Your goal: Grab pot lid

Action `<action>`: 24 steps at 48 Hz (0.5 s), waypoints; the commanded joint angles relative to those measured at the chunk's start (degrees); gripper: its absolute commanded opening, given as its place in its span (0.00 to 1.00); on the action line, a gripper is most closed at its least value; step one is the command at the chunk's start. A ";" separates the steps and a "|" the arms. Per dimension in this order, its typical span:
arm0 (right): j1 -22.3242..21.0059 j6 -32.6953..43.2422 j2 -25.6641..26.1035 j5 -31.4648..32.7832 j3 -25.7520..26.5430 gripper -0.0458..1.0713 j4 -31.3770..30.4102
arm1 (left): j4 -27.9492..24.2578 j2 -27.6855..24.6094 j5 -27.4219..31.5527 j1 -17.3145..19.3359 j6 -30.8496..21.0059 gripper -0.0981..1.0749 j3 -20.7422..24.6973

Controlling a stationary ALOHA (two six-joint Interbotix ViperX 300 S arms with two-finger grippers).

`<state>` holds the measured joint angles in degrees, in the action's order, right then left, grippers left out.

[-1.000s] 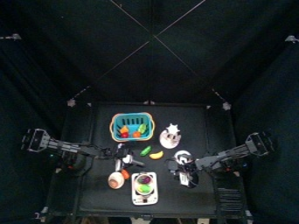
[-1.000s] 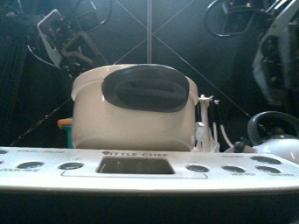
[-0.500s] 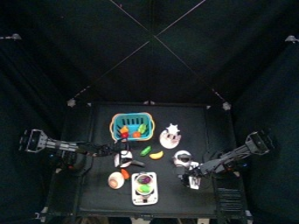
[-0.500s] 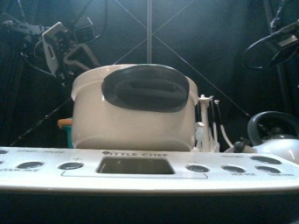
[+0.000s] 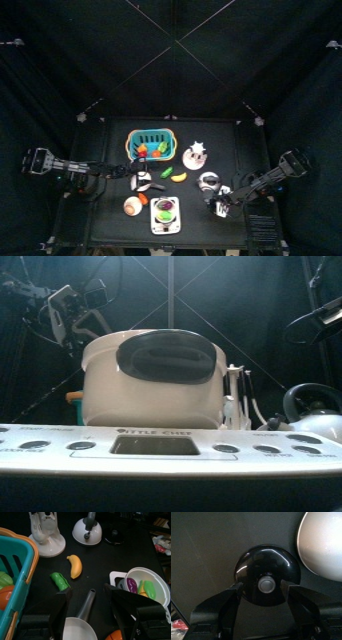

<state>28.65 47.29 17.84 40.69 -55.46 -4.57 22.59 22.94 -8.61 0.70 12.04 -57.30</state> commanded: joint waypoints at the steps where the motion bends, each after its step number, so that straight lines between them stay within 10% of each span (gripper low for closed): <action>1: 0.26 0.09 -0.44 -0.35 0.35 0.89 0.00 | -0.18 1.05 -0.44 0.00 0.26 0.85 0.44; 24: 1.05 -0.09 -4.66 -3.43 1.23 0.57 -1.14 | 0.00 5.19 -1.05 0.09 0.09 0.85 -1.93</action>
<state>29.44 47.29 12.92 37.35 -55.02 -5.36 22.50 27.95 -9.23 0.62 12.13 -59.94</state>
